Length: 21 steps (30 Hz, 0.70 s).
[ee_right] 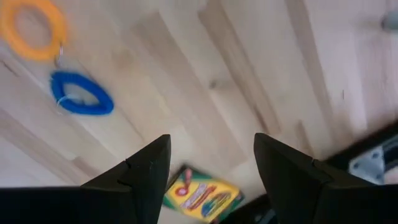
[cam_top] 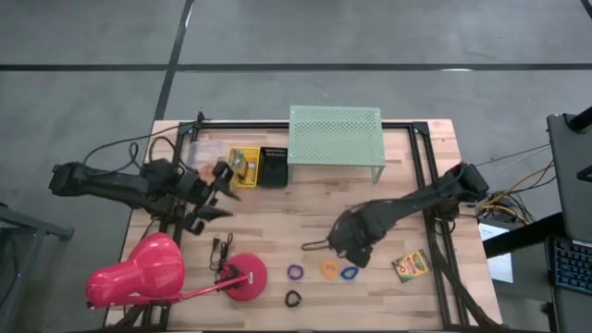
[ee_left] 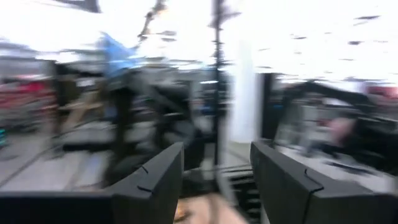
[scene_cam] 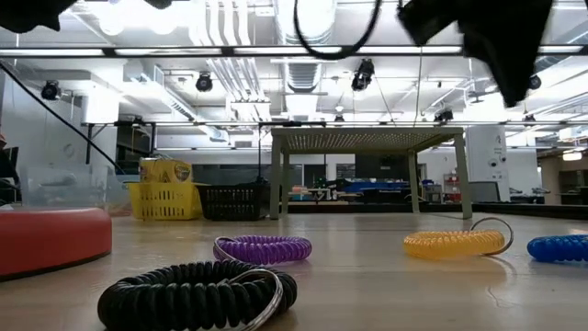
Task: Pick & Place Office Desk Supplies
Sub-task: Put the crayon into the yellow bin
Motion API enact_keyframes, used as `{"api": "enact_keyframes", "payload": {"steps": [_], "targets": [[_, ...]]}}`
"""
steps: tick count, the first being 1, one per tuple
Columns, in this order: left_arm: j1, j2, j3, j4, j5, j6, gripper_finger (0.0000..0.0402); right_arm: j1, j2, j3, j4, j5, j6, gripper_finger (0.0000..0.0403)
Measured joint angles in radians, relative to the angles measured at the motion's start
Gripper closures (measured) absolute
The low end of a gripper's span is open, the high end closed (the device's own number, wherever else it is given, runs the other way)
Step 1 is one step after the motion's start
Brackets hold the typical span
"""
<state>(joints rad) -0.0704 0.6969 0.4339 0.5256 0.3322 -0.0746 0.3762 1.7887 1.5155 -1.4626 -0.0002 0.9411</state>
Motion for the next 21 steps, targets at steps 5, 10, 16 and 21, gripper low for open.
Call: {"api": "enact_keyframes", "payload": {"steps": [5,10,16,21], "targets": [[0.0,-0.031,0.0,-0.003,0.169,-0.003,0.0211,0.103,-0.013,-0.038,-0.019,-0.001,0.175,0.0177],[0.0,-0.034,0.0,-0.006,0.177,-0.003,0.0211,0.21,-0.035,-0.107,-0.022,-0.017,0.33,0.0177],[0.0,-0.034,0.0,-0.007,0.177,-0.003,0.0211,0.269,-0.144,-0.25,-0.016,-0.076,0.505,0.0177],[0.0,-0.034,0.0,-0.012,0.177,-0.003,0.0211,0.327,-0.313,-0.421,0.157,-0.079,0.703,0.0177]]}}
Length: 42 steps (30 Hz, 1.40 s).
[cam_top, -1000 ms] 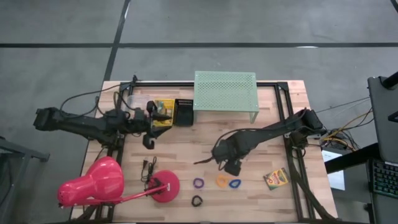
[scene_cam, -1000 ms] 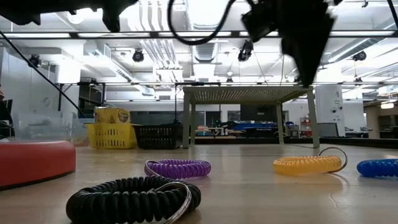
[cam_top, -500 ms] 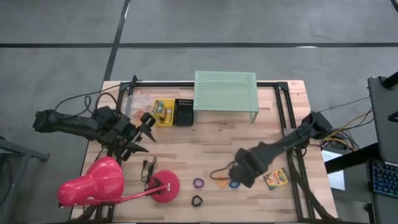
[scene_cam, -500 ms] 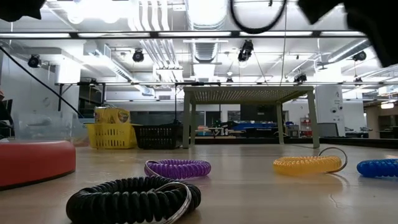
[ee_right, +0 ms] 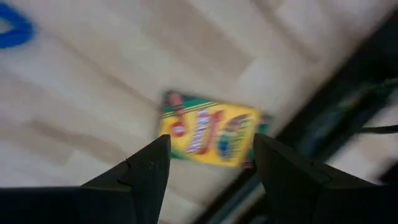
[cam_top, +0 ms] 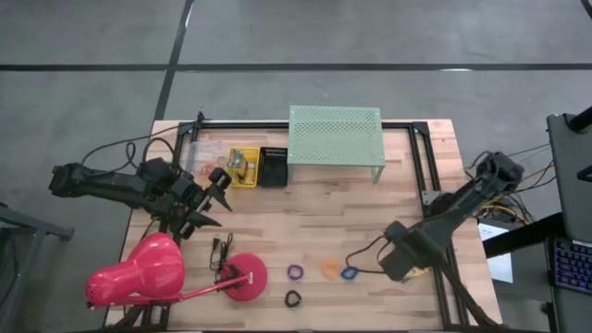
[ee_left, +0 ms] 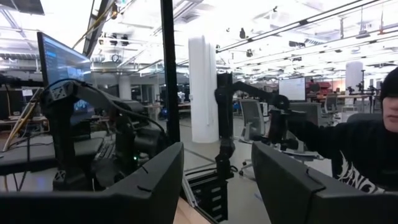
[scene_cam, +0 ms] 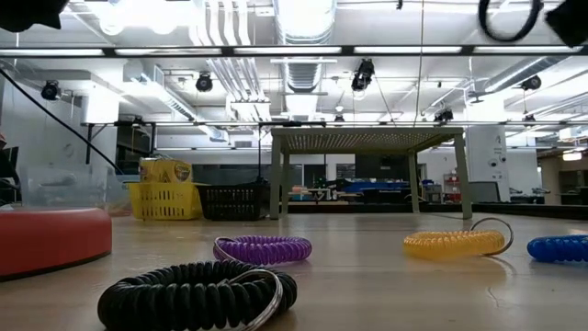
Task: Pick & Place Office Desk Supplies
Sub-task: Put the crayon into the yellow bin
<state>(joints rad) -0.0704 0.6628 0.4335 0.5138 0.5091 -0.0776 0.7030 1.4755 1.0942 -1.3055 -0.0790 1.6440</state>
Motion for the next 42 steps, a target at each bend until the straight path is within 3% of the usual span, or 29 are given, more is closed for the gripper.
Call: {"api": "enact_keyframes", "payload": {"steps": [5,12,24,34,42], "targets": [[0.0,0.0,0.0,-0.01,0.0,0.0,0.0211,0.074,-0.129,-0.172,0.227,-0.001,0.187,0.0177],[0.0,0.0,0.0,-0.011,0.0,0.001,0.0211,0.154,-0.139,-0.302,0.287,-0.058,0.309,0.0177],[0.0,0.001,0.0,-0.017,-0.003,0.002,0.0211,0.178,-0.09,-0.35,0.357,-0.061,0.316,0.0177],[0.0,0.001,0.0,-0.02,-0.003,0.002,0.0211,0.178,-0.051,-0.44,0.513,-0.061,0.299,0.0177],[0.0,0.001,0.0,-0.02,-0.003,0.003,0.0211,0.172,-0.055,-0.446,0.538,0.021,0.296,0.0177]]}}
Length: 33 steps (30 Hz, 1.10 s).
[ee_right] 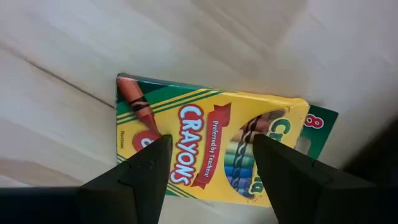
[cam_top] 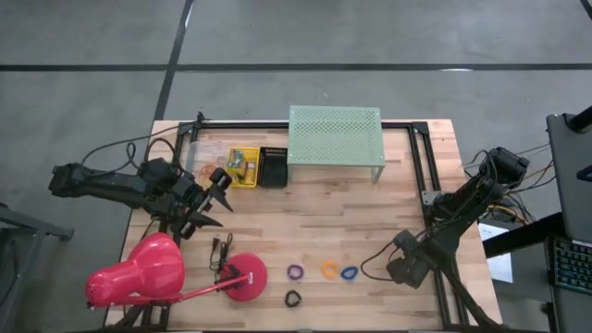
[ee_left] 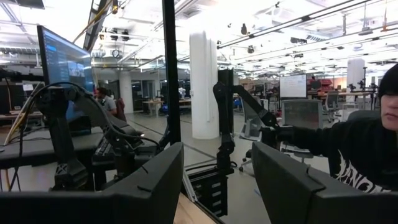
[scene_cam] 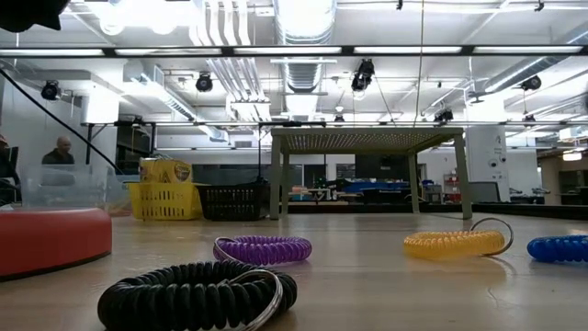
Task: Pick & Place Office Desk Supplies
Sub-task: Put the crayon into the yellow bin
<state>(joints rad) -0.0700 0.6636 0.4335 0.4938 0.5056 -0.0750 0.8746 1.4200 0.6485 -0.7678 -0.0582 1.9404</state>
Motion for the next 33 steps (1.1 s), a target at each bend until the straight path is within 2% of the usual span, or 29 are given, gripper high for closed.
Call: {"api": "enact_keyframes", "payload": {"steps": [3,8,10,16,24,33], "targets": [[0.0,0.0,0.0,0.0,0.0,0.0,0.0211,-0.017,0.0,0.0,0.015,0.052,-0.004,0.0177],[0.0,0.0,0.0,0.0,0.0,0.0,0.0211,-0.062,0.002,-0.002,0.064,0.222,-0.089,0.0177],[0.0,0.0,0.0,0.001,0.0,0.0,0.0211,-0.091,0.002,-0.003,0.07,0.258,-0.114,0.0177],[0.001,0.0,0.0,0.002,0.0,0.0,0.0211,-0.199,0.016,-0.01,0.155,0.297,-0.233,0.0177],[0.0,0.0,0.0,0.002,0.0,-0.001,0.0211,-0.318,0.116,-0.005,0.311,0.354,-0.435,0.0177],[0.0,0.0,0.0,0.003,0.0,-0.001,0.0211,-0.431,0.202,-0.011,0.638,0.458,-0.65,0.0177]]}}
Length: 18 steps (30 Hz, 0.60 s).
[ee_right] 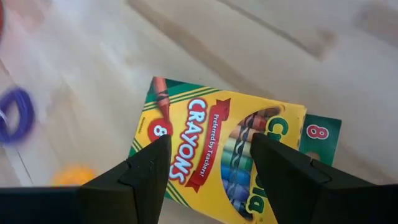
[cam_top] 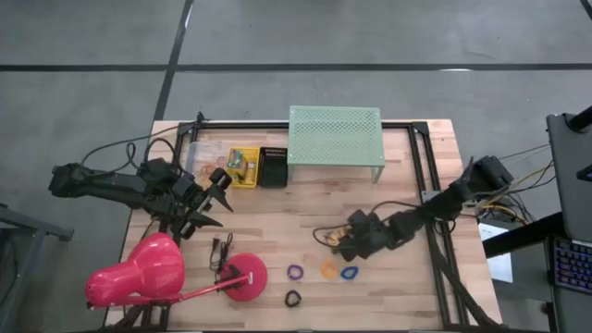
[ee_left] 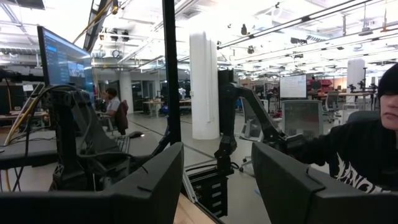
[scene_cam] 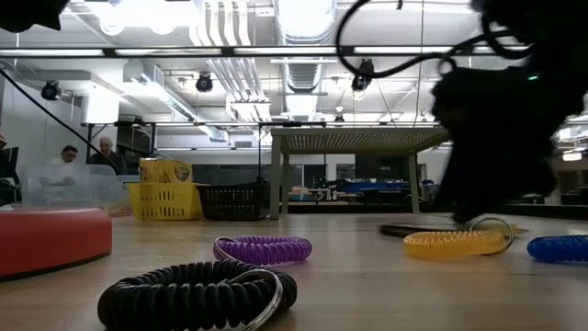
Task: Pick & Place Office Desk Supplies
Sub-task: Put the crayon into the yellow bin
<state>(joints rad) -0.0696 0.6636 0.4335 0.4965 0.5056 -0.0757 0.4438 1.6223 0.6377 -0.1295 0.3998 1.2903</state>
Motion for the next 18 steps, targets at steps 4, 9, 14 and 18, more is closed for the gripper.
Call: {"api": "enact_keyframes", "payload": {"steps": [4,9,14,18], "targets": [[0.0,0.0,0.0,0.0,0.0,0.0,0.0211,-0.062,0.058,0.002,0.13,-0.004,-0.069,0.0177],[0.0,0.0,0.0,0.0,0.0,0.0,0.0211,-0.11,0.158,0.059,0.195,0.002,-0.156,0.0177],[-0.001,0.0,0.0,-0.001,0.0,0.001,0.0211,-0.145,0.227,0.175,0.172,-0.005,-0.297,0.0177],[0.0,0.0,0.0,-0.001,0.0,0.001,0.0211,-0.174,0.276,0.285,0.16,-0.025,-0.411,0.0177]]}}
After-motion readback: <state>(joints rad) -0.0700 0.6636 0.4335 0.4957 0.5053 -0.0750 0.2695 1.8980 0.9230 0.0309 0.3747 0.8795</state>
